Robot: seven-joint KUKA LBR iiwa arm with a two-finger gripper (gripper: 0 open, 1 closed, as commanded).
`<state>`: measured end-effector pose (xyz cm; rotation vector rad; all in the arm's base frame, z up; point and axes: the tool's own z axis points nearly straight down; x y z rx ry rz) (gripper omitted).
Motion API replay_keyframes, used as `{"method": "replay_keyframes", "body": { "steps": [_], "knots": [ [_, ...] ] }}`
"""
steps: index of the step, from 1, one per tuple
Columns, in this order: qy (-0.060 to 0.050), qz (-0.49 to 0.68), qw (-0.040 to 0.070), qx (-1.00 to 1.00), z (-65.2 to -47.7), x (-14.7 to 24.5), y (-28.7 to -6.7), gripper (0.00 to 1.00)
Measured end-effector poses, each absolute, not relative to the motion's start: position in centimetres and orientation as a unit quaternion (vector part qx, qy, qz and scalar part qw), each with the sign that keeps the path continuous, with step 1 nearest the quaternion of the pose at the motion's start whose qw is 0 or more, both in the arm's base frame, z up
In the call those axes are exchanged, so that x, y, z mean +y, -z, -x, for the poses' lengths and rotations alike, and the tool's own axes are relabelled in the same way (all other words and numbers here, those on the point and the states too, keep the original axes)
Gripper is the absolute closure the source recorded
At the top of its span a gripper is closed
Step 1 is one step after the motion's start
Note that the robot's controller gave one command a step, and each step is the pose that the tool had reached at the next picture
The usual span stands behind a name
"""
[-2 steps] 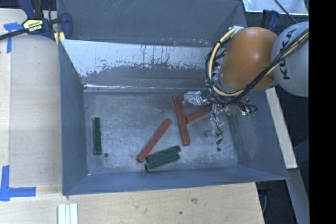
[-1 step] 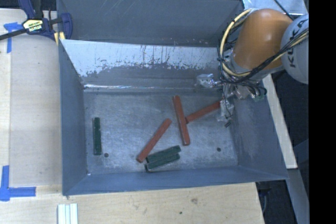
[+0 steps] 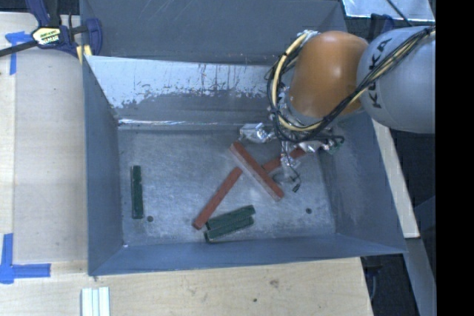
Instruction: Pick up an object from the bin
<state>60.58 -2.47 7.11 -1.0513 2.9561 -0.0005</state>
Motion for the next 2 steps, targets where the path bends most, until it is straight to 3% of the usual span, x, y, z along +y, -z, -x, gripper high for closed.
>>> {"method": "replay_keyframes", "body": {
  "steps": [1,2],
  "knots": [
    [0.001,0.289,0.003,0.957,-62.91,-6.33,-7.13,1.00],
    [0.001,0.288,0.003,0.957,-62.90,-6.33,-7.13,1.00]
  ]
}}
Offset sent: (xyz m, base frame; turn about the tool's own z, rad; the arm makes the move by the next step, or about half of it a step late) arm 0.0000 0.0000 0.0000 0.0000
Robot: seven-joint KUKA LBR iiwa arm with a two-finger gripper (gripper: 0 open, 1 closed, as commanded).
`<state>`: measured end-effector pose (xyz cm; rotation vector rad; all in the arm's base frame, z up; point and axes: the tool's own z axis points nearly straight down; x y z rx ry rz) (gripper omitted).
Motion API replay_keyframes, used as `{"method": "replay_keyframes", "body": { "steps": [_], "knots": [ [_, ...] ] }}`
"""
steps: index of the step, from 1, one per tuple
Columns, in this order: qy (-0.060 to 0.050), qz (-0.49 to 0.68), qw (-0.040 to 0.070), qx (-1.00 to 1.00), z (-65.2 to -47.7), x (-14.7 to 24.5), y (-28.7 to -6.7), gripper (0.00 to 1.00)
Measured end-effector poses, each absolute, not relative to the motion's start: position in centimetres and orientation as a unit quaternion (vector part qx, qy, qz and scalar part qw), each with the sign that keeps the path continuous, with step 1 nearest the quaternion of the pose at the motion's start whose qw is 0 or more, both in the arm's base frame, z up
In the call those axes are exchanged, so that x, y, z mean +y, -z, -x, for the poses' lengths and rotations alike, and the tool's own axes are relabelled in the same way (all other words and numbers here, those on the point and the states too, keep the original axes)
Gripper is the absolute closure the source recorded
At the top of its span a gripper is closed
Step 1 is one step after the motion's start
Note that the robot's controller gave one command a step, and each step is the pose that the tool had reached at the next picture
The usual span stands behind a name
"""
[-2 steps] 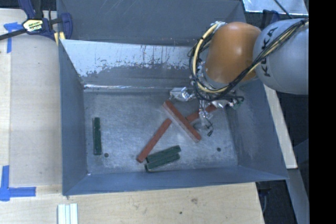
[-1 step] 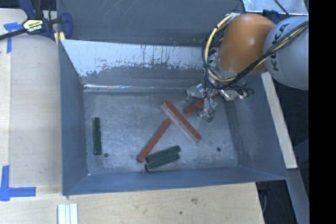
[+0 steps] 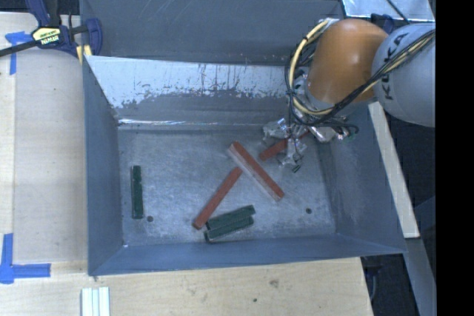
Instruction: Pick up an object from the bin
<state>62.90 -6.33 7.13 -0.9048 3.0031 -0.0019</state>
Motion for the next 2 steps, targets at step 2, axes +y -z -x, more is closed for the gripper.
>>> {"method": "replay_keyframes", "body": {
  "steps": [2],
  "knots": [
    [0.001,0.287,0.003,0.958,-63.1,-6.4,-17.0,1.00]
  ]
}}
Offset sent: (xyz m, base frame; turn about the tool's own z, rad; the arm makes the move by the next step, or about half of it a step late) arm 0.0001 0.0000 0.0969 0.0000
